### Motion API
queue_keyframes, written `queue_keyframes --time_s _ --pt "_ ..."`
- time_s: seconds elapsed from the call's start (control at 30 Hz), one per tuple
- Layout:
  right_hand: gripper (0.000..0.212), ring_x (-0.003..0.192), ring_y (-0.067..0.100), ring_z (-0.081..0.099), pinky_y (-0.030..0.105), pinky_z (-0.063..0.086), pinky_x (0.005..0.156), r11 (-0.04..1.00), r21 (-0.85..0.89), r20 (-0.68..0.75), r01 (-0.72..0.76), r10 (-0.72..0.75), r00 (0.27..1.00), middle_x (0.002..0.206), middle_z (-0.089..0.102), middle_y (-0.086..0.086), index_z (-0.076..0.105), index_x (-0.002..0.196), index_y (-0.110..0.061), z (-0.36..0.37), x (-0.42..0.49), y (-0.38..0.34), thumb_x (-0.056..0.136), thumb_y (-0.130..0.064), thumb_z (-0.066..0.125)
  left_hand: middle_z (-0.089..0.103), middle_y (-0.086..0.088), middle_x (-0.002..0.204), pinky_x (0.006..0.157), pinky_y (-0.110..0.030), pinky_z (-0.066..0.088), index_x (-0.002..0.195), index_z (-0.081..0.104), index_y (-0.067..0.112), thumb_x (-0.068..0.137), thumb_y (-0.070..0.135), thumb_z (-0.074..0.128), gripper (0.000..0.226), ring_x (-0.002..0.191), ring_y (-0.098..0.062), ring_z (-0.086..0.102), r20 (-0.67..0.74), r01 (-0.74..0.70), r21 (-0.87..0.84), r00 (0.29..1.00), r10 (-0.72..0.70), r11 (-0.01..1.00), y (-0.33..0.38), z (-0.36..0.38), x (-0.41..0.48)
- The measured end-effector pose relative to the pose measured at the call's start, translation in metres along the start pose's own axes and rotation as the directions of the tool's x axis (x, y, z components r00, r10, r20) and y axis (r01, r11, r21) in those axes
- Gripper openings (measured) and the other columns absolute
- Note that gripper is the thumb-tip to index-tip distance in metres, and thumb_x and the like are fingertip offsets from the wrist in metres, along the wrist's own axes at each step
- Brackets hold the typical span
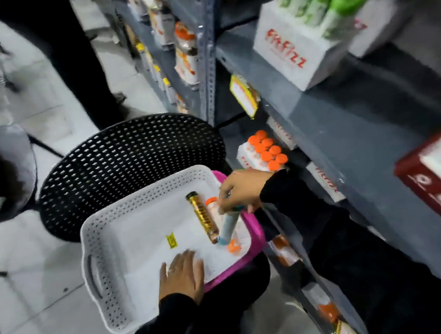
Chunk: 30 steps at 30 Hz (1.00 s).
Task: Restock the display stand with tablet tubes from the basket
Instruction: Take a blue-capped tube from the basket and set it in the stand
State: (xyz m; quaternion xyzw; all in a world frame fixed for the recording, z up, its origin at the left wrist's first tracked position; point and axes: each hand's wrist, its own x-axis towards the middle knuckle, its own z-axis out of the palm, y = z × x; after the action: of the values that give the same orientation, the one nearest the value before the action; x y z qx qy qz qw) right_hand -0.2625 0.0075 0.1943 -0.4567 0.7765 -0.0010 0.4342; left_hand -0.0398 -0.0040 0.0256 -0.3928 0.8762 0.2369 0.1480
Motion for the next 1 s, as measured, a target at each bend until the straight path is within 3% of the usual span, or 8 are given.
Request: queue_keyframes --time_s 0.1,0.2,0.3,0.47,0.6,0.67,0.77,1.0 --pt "0.017 0.073 0.02 0.056 0.025 0.036 0.051 0.997 -0.079 -0.221 -0.021 0.003 0.975 0.072 0.06 0.005 0.07 0.071 -0.016 -0.01 -0.058 0.014 0.082 -0.028 0.067 0.045 -0.012 0.14 0.11 -0.046 0.02 0.13 0.047 0.009 0.078 0.049 0.001 0.08 0.131 -0.026 0.037 -0.161 -0.122 -0.046 0.98 0.113 0.991 0.039 -0.01 0.019" --pt "0.023 0.077 0.023 0.051 0.028 0.041 0.065 0.982 -0.138 -0.426 -0.126 0.055 0.903 0.09 0.068 0.013 0.075 0.089 -0.009 -0.015 -0.116 0.028 0.078 -0.028 0.068 0.053 -0.026 0.128 0.101 -0.053 0.036 0.118 0.055 -0.003 0.085 0.037 0.025 0.06 0.118 -0.039 0.05 -0.302 -0.34 -0.075 0.904 0.304 0.937 0.092 -0.025 0.037" --pt "0.032 0.082 0.031 0.059 0.034 0.052 0.071 0.96 -0.098 -0.537 -0.263 0.171 0.826 0.094 0.072 0.017 0.074 0.092 -0.007 -0.019 -0.183 0.04 0.072 -0.032 0.072 0.047 -0.028 0.133 0.104 -0.044 0.021 0.125 0.046 -0.002 0.084 0.035 0.033 0.056 0.126 -0.035 0.037 -0.393 -0.587 0.024 0.738 0.548 0.809 0.151 -0.039 0.041" --pt "0.025 0.073 0.02 0.046 0.026 0.032 0.058 0.919 -0.06 -0.661 -0.39 0.256 0.705 0.08 0.064 0.011 0.074 0.094 -0.012 -0.012 -0.266 0.05 0.078 -0.03 0.069 0.044 -0.023 0.137 0.108 -0.04 0.006 0.13 0.037 0.003 0.095 0.048 0.01 0.063 0.13 -0.031 0.028 -0.305 -0.787 0.193 0.519 0.798 0.586 0.227 -0.049 0.03" --pt "0.02 0.074 0.012 0.05 0.015 0.035 0.052 0.913 0.019 -0.671 -0.409 0.315 0.672 0.07 0.055 -0.005 0.073 0.099 -0.016 -0.003 -0.306 0.06 0.08 -0.016 0.066 0.055 -0.022 0.128 0.105 -0.044 0.018 0.119 0.054 -0.004 0.092 0.054 0.01 0.078 0.119 -0.039 0.05 -0.216 -0.817 0.282 0.457 0.863 0.503 0.271 -0.052 0.014" --pt "0.017 0.079 0.011 0.053 0.009 0.035 0.057 0.915 0.075 -0.678 -0.397 0.339 0.653 0.078 0.059 -0.008 0.074 0.094 -0.016 0.002 -0.319 0.067 0.081 -0.014 0.065 0.042 -0.02 0.14 0.112 -0.043 0.015 0.13 0.043 -0.004 0.081 0.056 0.006 0.086 0.131 -0.034 0.037 -0.14 -0.827 0.327 0.435 0.889 0.456 0.289 -0.052 0.004" --pt "0.012 0.086 0.021 0.063 0.028 0.049 0.071 0.908 0.151 -0.715 -0.392 0.374 0.591 0.088 0.073 0.003 0.075 0.084 -0.012 0.008 -0.333 0.077 0.081 -0.014 0.064 0.017 -0.01 0.154 0.115 -0.038 0.001 0.143 0.02 0.004 0.067 0.057 -0.014 0.098 0.141 -0.024 0.009 -0.055 -0.8 0.386 0.478 0.877 0.46 0.306 -0.046 -0.004" --pt "0.034 0.105 0.017 0.06 0.024 0.047 0.081 0.843 0.271 -0.721 -0.465 0.497 0.482 0.117 0.07 0.002 0.069 0.114 -0.015 0.017 -0.367 0.095 0.079 -0.014 0.074 0.019 -0.011 0.153 0.115 -0.038 0.004 0.143 0.021 0.004 0.076 0.054 -0.008 0.089 0.141 -0.024 0.011 -0.132 -0.75 0.4 0.521 0.843 0.526 0.312 -0.034 -0.009"
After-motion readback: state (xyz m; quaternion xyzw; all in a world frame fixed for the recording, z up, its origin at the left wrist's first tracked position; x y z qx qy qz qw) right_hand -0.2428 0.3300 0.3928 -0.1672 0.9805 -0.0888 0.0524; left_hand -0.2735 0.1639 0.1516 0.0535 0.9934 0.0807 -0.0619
